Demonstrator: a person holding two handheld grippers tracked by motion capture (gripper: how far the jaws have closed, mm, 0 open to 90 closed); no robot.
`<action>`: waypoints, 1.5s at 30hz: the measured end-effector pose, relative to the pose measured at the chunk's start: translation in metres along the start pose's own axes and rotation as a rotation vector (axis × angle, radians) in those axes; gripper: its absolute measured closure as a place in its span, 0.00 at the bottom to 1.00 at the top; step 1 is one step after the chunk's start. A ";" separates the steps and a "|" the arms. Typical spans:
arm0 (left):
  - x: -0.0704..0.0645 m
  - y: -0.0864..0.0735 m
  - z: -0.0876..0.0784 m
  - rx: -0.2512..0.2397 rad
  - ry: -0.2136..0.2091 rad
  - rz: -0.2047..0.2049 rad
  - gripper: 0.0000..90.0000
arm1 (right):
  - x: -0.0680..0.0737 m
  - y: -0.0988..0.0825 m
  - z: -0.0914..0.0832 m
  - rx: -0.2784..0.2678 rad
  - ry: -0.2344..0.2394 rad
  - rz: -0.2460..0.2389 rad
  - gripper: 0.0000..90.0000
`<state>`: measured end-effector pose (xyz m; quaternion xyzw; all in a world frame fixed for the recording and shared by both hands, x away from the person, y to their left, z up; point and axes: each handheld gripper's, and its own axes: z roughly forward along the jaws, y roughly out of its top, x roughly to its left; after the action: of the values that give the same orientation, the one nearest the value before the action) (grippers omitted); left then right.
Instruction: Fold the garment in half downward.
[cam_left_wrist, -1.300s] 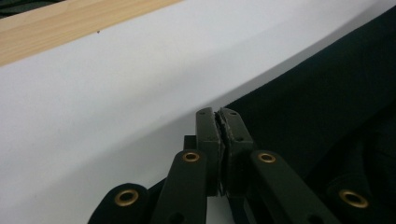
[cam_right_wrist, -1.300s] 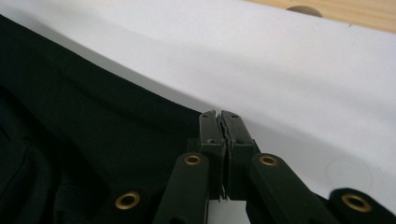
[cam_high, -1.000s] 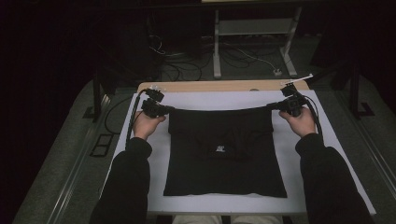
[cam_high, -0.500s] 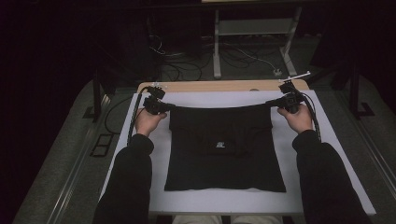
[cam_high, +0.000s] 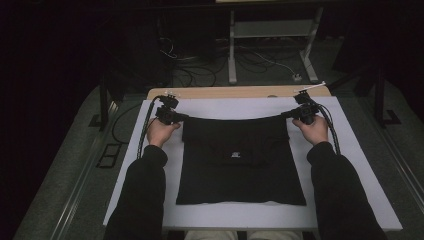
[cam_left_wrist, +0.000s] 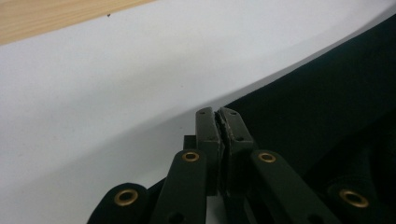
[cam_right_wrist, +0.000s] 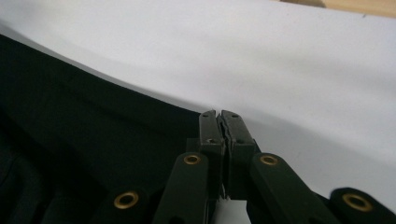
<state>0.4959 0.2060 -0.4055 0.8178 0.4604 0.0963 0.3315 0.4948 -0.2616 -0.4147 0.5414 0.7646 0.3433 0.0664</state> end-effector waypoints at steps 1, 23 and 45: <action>0.000 0.000 0.000 0.000 0.000 0.000 0.96 | 0.000 0.000 0.000 0.000 0.000 0.000 0.96; 0.007 -0.011 0.024 0.048 0.013 -0.023 0.95 | -0.008 -0.009 0.010 -0.004 0.033 0.041 0.96; -0.005 -0.010 -0.008 -0.018 -0.026 -0.058 0.26 | 0.020 -0.008 -0.021 -0.126 0.121 -0.027 0.13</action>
<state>0.4823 0.2098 -0.4049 0.8024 0.4785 0.0801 0.3476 0.4704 -0.2549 -0.3977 0.5040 0.7514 0.4218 0.0586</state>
